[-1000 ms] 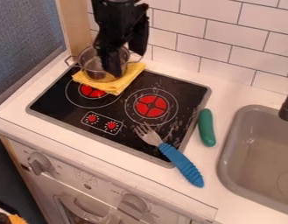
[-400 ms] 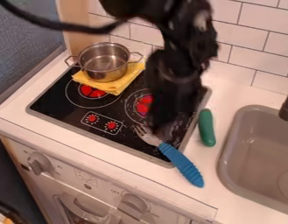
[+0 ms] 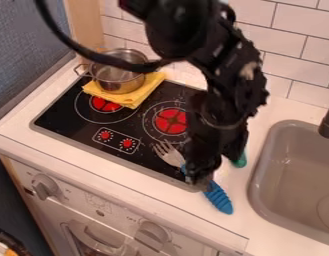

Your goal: Moved blue fork to the top right of burners

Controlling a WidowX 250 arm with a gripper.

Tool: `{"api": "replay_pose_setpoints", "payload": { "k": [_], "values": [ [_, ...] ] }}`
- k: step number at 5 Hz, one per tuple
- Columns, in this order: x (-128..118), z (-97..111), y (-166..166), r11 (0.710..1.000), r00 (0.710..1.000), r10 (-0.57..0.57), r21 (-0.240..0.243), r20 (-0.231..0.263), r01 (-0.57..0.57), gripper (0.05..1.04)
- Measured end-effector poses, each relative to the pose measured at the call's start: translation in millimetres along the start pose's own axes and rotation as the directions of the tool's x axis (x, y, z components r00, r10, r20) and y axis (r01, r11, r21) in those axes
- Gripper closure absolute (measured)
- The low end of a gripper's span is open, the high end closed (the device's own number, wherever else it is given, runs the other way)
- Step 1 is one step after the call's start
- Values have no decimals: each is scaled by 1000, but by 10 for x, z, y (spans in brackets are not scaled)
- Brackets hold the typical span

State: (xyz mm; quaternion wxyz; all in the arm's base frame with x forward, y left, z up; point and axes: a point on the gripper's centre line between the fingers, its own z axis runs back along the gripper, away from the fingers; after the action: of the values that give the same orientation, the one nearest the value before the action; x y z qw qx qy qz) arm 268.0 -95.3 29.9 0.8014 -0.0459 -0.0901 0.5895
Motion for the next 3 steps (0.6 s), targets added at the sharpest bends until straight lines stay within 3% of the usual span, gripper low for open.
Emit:
{"api": "replay_pose_setpoints", "payload": {
  "k": [2,3],
  "values": [
    [-73,-232,41,999,1000,-6,54,-17,6,139],
    [-108,-249,15,997,1000,-20,74,-9,21,384]
  ]
}}
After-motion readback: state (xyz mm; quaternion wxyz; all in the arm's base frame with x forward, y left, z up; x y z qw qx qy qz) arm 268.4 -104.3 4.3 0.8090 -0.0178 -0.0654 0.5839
